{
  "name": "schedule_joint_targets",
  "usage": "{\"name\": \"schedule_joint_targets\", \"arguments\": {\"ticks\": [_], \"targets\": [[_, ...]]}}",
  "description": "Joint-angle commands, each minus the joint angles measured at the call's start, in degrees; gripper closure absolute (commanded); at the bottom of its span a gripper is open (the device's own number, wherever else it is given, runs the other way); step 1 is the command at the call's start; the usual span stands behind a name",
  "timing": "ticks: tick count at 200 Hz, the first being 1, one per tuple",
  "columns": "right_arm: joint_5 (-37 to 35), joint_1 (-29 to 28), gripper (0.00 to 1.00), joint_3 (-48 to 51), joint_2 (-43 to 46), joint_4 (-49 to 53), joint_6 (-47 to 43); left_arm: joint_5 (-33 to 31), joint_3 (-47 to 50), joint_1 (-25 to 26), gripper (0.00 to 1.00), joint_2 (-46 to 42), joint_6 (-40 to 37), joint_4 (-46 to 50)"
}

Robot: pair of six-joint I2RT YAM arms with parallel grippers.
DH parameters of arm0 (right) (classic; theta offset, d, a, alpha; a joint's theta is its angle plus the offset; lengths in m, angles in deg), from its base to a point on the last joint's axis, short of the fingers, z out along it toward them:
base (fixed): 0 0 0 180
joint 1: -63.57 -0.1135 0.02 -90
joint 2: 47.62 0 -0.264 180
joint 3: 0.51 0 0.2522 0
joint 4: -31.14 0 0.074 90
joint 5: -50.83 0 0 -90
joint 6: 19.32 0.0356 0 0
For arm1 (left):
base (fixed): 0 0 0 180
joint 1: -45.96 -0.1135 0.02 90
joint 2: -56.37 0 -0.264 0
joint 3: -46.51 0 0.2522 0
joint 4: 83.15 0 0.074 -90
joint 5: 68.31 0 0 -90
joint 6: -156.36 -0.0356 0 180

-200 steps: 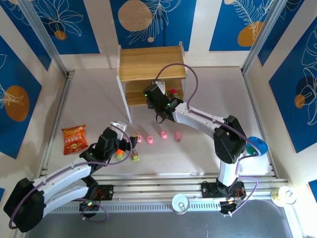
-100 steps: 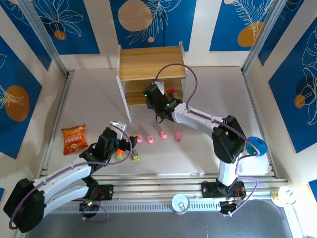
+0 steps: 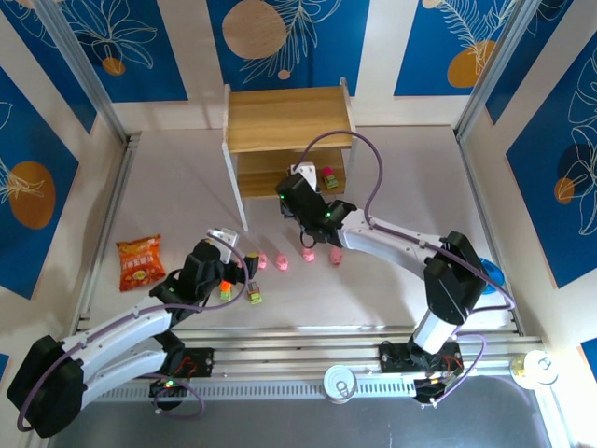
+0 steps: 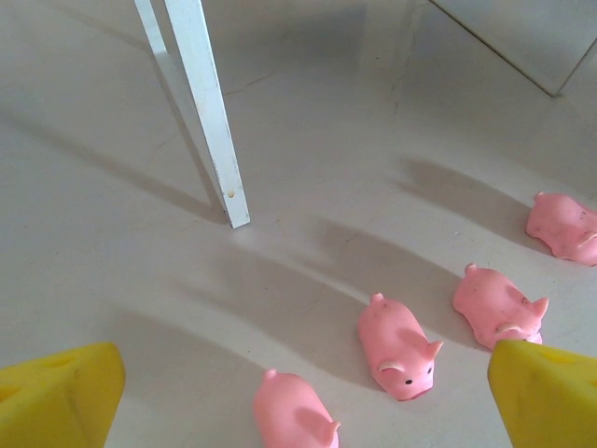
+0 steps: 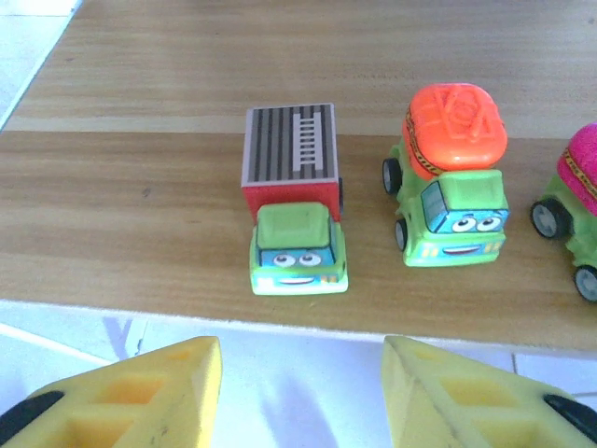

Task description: Place and organize the plastic toys onto the shelf

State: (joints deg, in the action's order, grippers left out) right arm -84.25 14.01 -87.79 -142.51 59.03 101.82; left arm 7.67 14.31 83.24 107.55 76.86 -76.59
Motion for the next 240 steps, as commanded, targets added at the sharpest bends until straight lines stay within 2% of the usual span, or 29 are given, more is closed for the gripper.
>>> {"name": "schedule_joint_targets", "arguments": {"ticks": [1,51,76,123,178,240], "targets": [[-2.00,-1.01,0.51,1.95,3.45,-0.54,0.37,-0.47,-1.41,-0.67,0.00,-0.68,0.55,0.13],[-3.50,-4.23,0.51,6.20,7.05,1.08,2.38,-2.68,-1.02,-0.64,0.00,-2.37,0.54,0.95],[-4.48,-7.09,0.52,8.48,8.34,1.81,4.31,-5.94,-1.38,-0.90,0.00,-2.14,1.05,2.56],[-6.59,-14.14,0.52,11.46,9.26,5.01,9.32,-6.77,-1.60,-2.60,0.00,-1.79,2.28,3.77],[-8.67,-22.10,0.52,12.09,7.68,9.11,16.18,-4.68,-2.28,-5.68,0.00,0.56,4.13,4.72],[-8.28,-28.34,0.52,10.57,2.35,11.08,22.62,-2.13,-2.57,-7.56,0.00,2.34,4.98,4.70]]}}
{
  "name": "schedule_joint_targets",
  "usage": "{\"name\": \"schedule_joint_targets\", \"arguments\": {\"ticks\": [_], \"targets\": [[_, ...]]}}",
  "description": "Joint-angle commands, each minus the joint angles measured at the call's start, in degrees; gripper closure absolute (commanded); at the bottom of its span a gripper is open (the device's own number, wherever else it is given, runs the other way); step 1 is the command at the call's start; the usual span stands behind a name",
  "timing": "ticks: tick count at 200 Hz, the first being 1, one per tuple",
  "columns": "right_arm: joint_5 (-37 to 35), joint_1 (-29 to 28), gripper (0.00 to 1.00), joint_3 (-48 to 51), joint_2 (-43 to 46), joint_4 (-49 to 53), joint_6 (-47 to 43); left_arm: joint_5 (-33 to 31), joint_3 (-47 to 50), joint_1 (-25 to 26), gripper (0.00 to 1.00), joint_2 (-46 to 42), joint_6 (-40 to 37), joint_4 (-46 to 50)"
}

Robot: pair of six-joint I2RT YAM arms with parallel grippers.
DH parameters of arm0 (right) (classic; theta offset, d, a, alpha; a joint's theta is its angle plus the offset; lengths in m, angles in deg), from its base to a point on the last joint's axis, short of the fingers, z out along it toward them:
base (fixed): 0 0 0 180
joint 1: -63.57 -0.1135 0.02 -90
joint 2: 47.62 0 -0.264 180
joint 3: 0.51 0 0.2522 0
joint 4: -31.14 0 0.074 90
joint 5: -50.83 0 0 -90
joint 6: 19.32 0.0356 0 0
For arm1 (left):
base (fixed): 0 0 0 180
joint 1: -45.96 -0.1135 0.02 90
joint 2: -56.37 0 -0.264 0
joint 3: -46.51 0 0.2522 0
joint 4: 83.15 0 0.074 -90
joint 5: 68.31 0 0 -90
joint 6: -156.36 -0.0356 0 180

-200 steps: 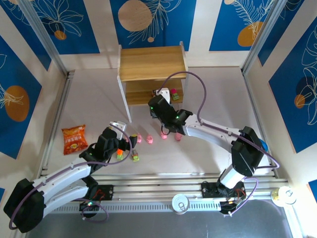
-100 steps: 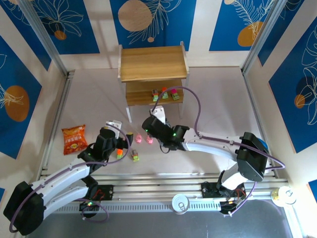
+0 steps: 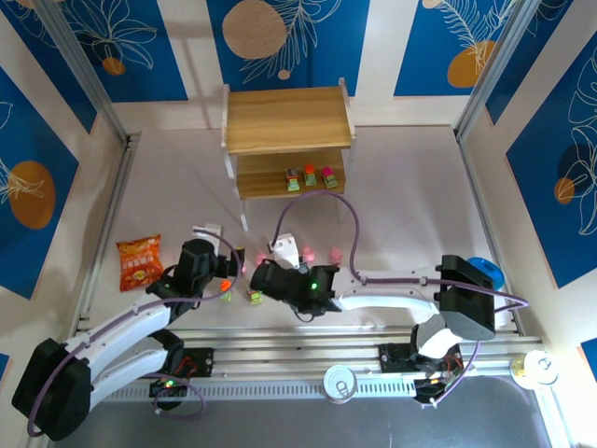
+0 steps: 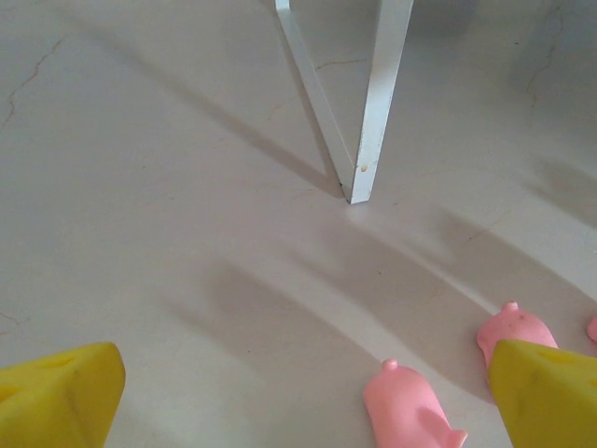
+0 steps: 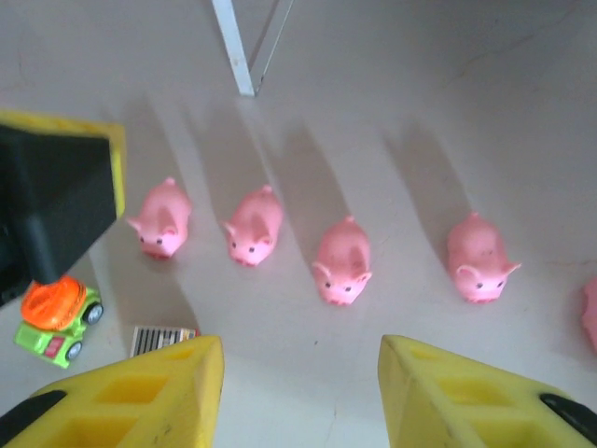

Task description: Place and organize the plastic toys onto the shelf

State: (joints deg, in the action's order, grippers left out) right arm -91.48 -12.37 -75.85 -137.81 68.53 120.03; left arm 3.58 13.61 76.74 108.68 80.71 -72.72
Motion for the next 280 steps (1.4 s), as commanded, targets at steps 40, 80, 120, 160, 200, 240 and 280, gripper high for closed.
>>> {"name": "schedule_joint_targets", "arguments": {"ticks": [40,80,120,160,200,240,280], "targets": [[0.67,-4.86,0.52,-3.38,-6.91,1.40,5.53,4.55,-3.17,-1.52,0.00,4.92,1.18,0.53],[2.81,-6.36,0.53,-4.97,-10.56,0.32,6.12,6.35,-3.47,-1.70,0.00,6.27,1.21,0.08],[4.22,-6.68,0.52,-6.67,-13.84,-0.48,5.89,7.30,-4.02,-1.97,0.00,7.49,1.55,0.35],[5.30,-6.43,0.52,-6.87,-15.47,-1.70,5.81,5.70,-3.72,-2.05,0.00,6.14,2.66,1.26],[5.89,-5.90,0.52,-7.48,-17.33,-2.16,5.60,4.82,-2.68,-2.05,0.00,2.98,3.92,2.35],[6.48,-5.29,0.52,-7.67,-18.48,-2.97,5.34,5.92,-1.89,-2.07,0.00,1.51,6.97,3.30],[6.45,-4.79,0.52,-8.52,-19.78,-3.54,4.51,1.63,-0.12,-0.82,0.00,-3.85,12.69,7.42]]}}
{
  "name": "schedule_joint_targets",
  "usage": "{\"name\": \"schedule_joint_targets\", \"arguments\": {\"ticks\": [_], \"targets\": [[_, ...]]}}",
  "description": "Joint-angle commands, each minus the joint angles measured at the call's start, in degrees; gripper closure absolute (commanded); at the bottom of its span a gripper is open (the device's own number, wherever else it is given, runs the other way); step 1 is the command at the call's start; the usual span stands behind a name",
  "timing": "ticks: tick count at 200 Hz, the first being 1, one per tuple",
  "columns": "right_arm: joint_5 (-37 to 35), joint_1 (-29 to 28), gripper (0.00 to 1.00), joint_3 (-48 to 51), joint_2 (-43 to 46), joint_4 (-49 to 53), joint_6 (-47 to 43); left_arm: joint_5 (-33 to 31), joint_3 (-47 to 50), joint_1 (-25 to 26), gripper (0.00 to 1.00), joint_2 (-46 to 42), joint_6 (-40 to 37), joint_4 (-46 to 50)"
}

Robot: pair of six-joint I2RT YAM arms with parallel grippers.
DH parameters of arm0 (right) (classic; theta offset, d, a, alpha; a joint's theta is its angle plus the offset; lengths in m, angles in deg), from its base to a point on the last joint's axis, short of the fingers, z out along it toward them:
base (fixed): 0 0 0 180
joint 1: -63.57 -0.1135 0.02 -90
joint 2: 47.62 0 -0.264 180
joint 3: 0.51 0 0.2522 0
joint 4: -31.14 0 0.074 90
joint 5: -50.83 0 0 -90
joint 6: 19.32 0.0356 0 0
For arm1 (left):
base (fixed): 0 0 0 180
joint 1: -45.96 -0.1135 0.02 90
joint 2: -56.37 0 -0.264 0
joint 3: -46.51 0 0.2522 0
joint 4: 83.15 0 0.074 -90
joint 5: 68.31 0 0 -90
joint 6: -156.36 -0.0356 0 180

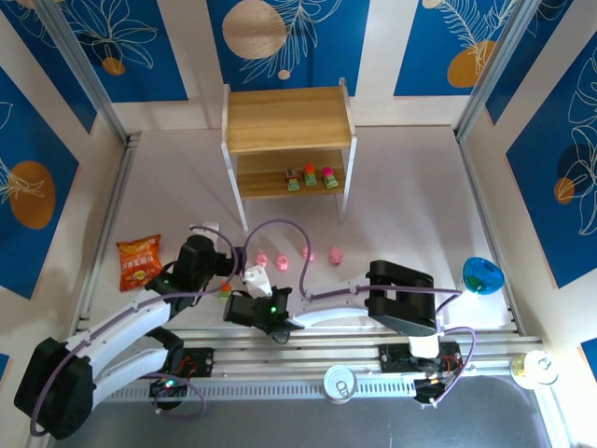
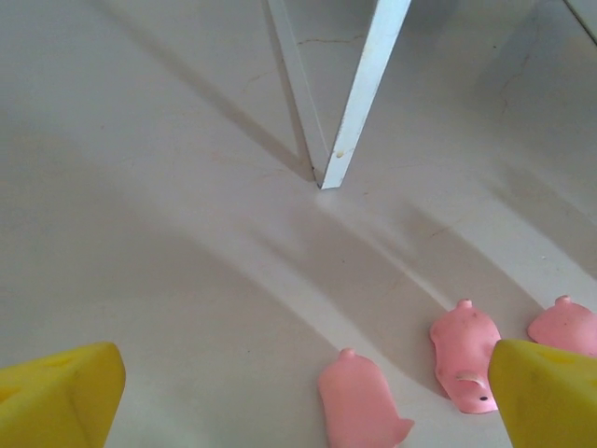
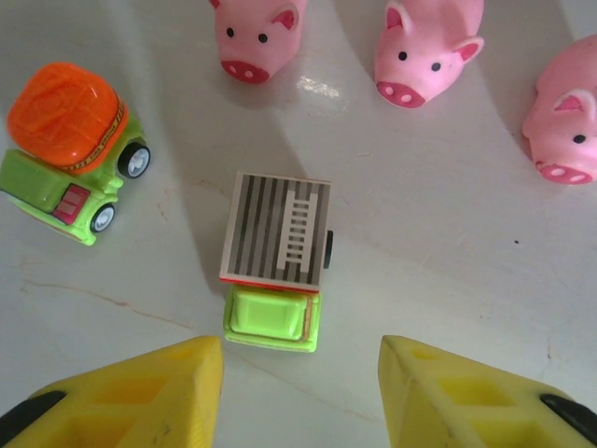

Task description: Place and organize the plastic toys onto the shelf

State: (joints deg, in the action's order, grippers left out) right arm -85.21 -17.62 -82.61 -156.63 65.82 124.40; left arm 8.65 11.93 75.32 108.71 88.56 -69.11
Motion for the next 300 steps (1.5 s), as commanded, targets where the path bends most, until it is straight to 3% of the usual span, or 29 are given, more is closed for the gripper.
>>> {"name": "schedule_joint_targets", "arguments": {"ticks": [1,51,124,240,300], "targets": [[0.17,0.48,0.52,-1.74,-0.99,-0.86,0.15,-3.51,1.61,0.65,0.00,-4.11,5.03,3.92],[0.73,1.39,0.52,-2.24,-2.47,-1.91,-0.43,-13.06,-0.98,3.89,0.00,-14.19,11.28,19.03],[1.01,1.69,0.54,-3.28,-4.48,-2.16,-0.98,-13.50,-1.07,6.09,0.00,-20.50,17.42,33.25],[2.32,2.25,0.60,-3.91,-6.70,-1.84,-1.00,-11.05,-1.94,7.64,0.00,-20.17,16.55,36.84],[0.84,2.37,0.69,-3.73,-5.88,-1.42,-1.24,-9.40,-1.94,7.99,0.00,-18.74,15.24,35.37]]}}
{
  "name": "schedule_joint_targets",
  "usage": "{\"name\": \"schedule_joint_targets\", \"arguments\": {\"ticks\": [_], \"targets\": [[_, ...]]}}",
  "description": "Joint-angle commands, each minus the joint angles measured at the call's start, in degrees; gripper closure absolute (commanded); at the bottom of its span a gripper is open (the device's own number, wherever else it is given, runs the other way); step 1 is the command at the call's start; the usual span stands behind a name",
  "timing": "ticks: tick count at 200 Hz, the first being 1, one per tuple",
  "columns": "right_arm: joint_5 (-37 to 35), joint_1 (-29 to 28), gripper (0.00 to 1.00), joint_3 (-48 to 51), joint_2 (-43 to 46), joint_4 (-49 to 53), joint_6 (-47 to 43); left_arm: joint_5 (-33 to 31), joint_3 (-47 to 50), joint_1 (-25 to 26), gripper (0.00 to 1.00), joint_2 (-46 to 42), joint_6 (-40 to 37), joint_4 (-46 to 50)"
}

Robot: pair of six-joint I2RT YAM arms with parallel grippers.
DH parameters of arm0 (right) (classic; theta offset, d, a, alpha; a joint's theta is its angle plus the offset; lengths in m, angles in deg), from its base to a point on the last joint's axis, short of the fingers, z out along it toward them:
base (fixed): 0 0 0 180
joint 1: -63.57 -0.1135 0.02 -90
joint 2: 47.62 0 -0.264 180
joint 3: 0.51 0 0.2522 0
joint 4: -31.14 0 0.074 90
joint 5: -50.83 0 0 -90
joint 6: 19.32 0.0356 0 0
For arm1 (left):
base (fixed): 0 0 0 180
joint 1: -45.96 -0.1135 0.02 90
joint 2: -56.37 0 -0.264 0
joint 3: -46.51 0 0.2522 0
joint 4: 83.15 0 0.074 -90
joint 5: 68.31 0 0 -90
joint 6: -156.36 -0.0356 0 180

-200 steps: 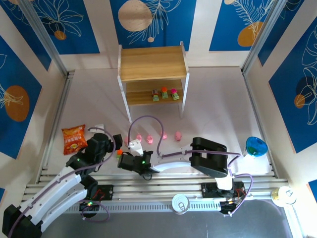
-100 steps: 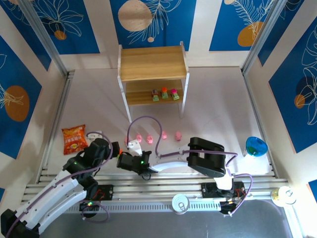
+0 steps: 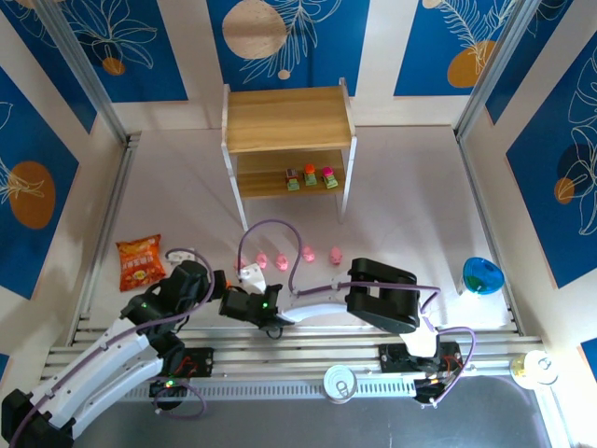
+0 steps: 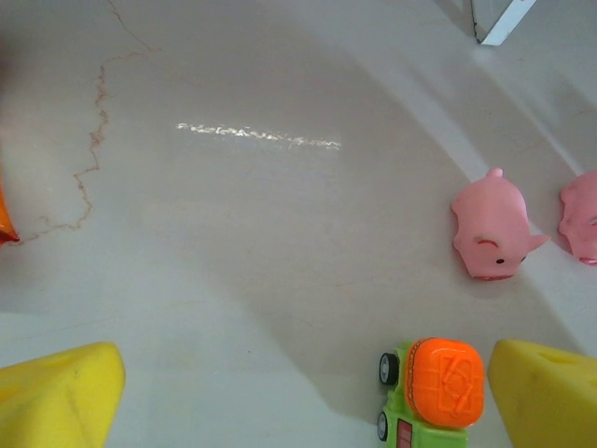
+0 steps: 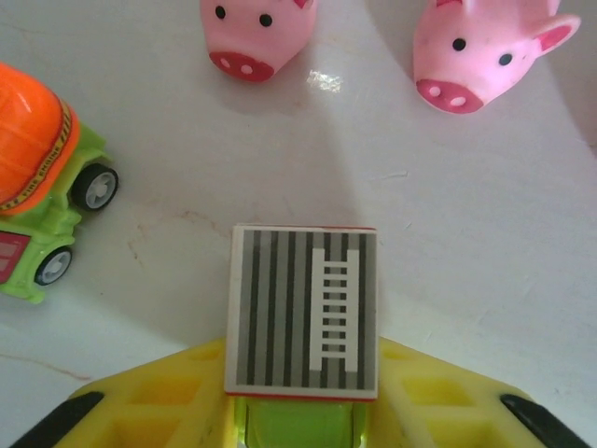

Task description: Place and organize the plastic toys onto the shelf

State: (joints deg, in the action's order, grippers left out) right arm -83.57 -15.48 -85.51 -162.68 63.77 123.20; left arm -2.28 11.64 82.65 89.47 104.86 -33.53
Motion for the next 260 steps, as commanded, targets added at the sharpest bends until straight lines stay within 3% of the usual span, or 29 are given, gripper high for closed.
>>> {"name": "schedule_joint_targets", "arguments": {"ticks": [1,126,187,260], "targets": [[-0.83,0.26,0.69,-0.78,0.18,0.68,-0.04,1.54,-1.66,0.71,0.00,0.48,-1.15,-0.24],[-7.15,3.00,0.72,6.44,14.38,5.03,0.64,2.70,-2.89,5.67,0.01,4.04,-5.61,-2.17],[-8.40,8.03,0.72,5.66,20.25,3.34,-6.70,-0.92,-3.31,10.03,0.04,5.27,-4.50,-1.83],[-6.28,15.01,0.72,-0.51,19.77,-1.32,-16.95,-1.06,-3.18,11.04,0.05,5.74,-3.50,-1.47]]}}
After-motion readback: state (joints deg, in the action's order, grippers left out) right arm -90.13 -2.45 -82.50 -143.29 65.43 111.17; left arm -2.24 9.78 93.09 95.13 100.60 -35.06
